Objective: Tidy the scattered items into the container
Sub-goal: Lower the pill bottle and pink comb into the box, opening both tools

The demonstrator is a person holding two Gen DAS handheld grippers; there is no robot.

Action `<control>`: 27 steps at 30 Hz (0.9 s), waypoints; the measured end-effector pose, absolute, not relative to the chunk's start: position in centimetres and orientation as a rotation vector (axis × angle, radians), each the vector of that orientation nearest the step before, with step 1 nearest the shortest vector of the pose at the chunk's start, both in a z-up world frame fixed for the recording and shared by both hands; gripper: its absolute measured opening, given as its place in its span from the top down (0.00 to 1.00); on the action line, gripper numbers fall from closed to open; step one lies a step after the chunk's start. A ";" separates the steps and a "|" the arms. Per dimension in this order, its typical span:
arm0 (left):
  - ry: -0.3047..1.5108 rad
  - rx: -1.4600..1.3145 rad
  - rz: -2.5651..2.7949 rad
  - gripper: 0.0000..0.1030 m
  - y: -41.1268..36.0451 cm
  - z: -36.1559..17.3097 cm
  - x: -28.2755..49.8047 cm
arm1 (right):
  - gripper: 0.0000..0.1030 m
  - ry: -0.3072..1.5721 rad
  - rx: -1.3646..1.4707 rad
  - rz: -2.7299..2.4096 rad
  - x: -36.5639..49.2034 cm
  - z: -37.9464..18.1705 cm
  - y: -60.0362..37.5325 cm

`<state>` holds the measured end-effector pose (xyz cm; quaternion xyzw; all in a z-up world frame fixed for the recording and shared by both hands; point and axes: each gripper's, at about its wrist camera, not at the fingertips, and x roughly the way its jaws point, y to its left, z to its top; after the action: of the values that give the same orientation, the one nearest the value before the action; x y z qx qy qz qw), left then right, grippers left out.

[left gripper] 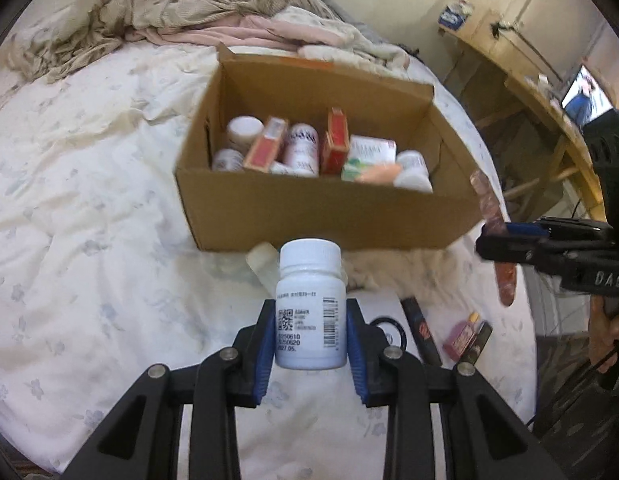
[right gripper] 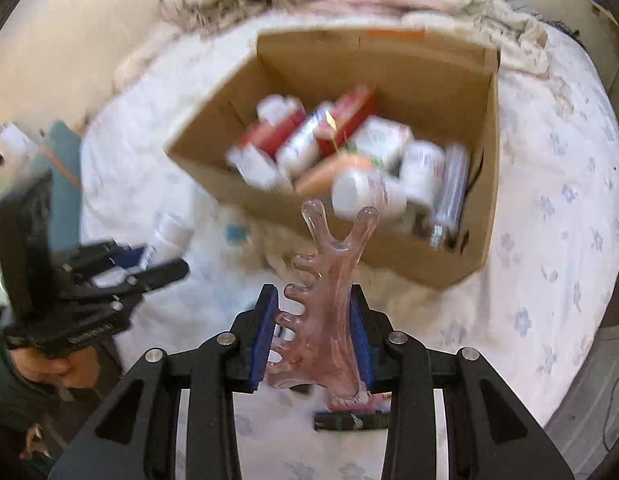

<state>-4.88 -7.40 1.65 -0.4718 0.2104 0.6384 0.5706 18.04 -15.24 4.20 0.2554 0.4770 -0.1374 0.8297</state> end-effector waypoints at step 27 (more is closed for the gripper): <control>0.644 -1.182 1.558 0.68 7.9 1.6 -5.4 | 0.62 1.037 0.510 -0.414 26.1 1.7 -23.7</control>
<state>-5.43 7.95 1.64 -0.4919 0.2682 0.6486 0.5152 26.08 -23.69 1.71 0.2392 0.4868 -0.1941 0.8174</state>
